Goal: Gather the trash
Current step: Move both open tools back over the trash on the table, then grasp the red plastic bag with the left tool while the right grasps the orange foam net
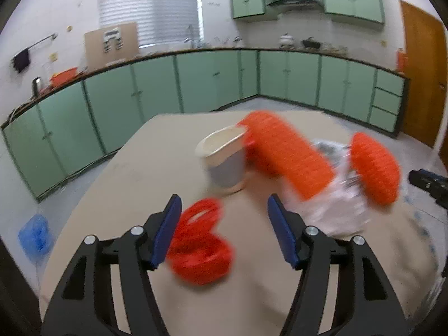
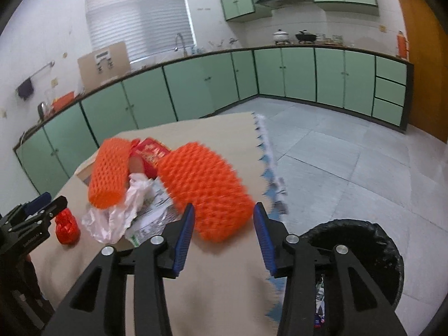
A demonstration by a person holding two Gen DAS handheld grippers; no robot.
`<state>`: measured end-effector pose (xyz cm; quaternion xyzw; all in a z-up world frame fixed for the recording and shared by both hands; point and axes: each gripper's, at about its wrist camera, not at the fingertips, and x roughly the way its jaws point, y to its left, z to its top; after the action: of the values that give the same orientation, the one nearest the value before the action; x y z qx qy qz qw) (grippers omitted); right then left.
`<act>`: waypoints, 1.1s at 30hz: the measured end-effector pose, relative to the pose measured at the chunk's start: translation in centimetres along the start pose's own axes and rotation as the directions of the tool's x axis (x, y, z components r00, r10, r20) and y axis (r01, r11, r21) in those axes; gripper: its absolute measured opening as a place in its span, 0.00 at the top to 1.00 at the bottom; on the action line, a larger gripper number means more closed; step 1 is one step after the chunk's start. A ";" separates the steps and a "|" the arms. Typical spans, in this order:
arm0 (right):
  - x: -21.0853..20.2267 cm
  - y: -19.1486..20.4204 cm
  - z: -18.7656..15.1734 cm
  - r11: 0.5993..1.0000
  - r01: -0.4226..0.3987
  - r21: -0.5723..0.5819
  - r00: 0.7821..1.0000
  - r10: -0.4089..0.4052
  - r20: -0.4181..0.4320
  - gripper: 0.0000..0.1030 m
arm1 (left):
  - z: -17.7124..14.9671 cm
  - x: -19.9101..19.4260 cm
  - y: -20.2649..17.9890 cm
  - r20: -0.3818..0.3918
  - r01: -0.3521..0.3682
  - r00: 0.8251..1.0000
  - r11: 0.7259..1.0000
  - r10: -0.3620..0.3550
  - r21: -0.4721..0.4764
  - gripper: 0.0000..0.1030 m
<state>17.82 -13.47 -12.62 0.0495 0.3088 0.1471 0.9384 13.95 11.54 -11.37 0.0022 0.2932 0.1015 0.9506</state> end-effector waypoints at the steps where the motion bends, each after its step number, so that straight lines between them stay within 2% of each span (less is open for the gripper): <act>1: 0.3 0.5 -0.2 1.000 -0.001 -0.008 1.000 0.001 -0.005 0.55 | -0.2 0.3 0.6 -0.014 -0.007 1.000 1.000 0.007 -0.009 0.36; 6: 0.8 2.0 -0.6 0.999 0.013 -0.048 1.000 -0.014 -0.018 0.50 | -1.2 1.8 2.2 -0.085 0.007 0.996 0.998 -0.011 -0.056 0.31; 13: 0.7 2.3 -0.8 0.997 0.038 -0.060 0.999 -0.040 -0.023 0.47 | -2.2 3.5 2.9 -0.148 0.013 0.989 0.996 -0.025 -0.085 0.30; 17: 0.8 2.3 -0.9 0.997 0.046 -0.065 0.999 -0.048 -0.024 0.47 | -2.7 4.3 3.4 -0.174 0.031 0.983 0.992 -0.052 -0.123 0.44; 24: 0.8 2.3 -0.9 0.997 0.045 -0.062 0.999 -0.046 -0.022 0.47 | -2.8 3.9 3.3 -0.145 0.025 0.988 0.990 -0.045 -0.138 0.56; 33: 1.3 1.5 -0.5 0.998 0.049 -0.030 0.999 -0.049 -0.019 0.47 | -0.3 1.5 2.0 -0.036 0.059 0.997 0.990 -0.064 -0.129 0.58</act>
<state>18.17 -11.67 -13.47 0.0265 0.3169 0.1292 0.9392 14.61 13.75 -12.34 -0.0697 0.3051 0.0909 0.9454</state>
